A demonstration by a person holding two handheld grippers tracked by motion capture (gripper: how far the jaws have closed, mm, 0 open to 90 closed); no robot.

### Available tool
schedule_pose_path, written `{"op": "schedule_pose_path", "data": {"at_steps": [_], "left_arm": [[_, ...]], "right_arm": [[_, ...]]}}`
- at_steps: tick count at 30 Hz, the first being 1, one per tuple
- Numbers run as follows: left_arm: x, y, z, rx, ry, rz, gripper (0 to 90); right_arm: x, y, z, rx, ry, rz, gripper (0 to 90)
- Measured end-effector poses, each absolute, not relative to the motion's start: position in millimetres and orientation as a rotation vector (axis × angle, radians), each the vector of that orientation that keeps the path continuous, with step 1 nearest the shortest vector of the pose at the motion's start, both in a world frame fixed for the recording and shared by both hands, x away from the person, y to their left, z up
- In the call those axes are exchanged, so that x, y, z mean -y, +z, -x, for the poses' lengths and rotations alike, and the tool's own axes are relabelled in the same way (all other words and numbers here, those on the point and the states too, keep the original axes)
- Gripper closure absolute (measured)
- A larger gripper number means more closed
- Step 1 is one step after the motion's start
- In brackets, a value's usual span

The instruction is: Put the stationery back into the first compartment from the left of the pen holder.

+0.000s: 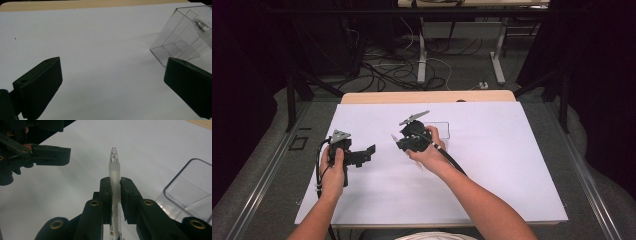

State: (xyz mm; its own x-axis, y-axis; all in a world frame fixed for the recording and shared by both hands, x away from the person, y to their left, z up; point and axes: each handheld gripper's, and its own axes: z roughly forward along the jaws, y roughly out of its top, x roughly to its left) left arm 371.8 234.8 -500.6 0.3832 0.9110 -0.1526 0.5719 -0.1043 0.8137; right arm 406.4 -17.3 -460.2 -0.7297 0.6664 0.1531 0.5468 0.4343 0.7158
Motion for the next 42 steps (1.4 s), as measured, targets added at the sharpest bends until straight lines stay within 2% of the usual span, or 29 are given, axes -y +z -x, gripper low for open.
{"op": "schedule_pose_path", "data": {"at_steps": [42], "left_arm": [[-234,-501,-372,-1.291,0.499,-1.793,1.6]], "right_arm": [[37,-412,-425,-2.190,1.338,-1.089,80.3]]}}
